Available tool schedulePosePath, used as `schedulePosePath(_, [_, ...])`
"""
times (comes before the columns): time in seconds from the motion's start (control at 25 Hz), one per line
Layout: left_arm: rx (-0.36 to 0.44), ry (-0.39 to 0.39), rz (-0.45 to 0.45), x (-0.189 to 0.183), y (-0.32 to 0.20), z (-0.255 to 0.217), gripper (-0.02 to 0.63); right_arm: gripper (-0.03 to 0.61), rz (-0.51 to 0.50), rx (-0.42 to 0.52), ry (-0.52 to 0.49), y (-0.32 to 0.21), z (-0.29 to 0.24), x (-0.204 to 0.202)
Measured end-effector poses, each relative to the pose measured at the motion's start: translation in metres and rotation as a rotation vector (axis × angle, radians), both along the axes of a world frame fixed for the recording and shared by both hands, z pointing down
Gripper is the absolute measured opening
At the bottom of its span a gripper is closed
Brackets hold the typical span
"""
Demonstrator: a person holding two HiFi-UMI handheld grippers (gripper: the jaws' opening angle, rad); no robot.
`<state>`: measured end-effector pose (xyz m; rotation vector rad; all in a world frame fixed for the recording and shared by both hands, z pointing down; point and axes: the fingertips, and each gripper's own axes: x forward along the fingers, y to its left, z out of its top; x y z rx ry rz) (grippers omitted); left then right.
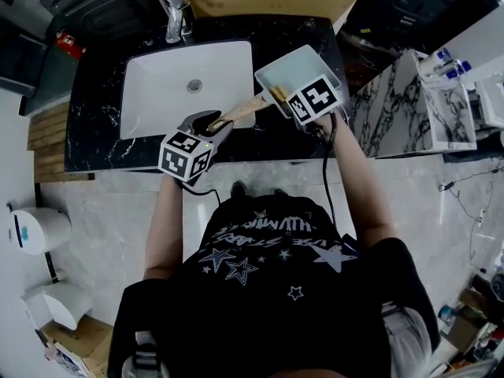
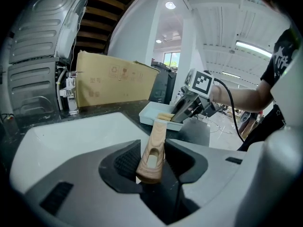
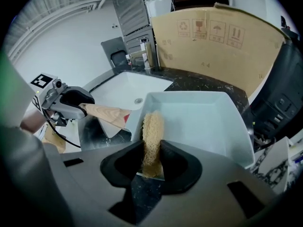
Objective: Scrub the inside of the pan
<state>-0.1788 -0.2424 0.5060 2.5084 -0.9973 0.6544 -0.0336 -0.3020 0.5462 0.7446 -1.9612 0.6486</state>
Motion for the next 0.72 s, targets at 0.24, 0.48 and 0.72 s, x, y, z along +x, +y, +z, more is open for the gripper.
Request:
schedulePosePath(0.24, [0.007,-0.024,-0.109,-0.002,-0.002,0.0,0.184,0.106,-0.021,0.062,-0.02,-0.004,-0.008,0.007])
schedulePosePath(0.48, [0.03,-0.054,-0.276,-0.015,0.004,-0.005,0.23,0.106,-0.027,0.141,-0.099,-0.009,-0.025,0.014])
schedulePosePath(0.72, [0.049,-0.052,-0.452,-0.031,0.022,-0.018,0.232,0.106,-0.072,0.217,-0.15,-0.009,-0.043,0.018])
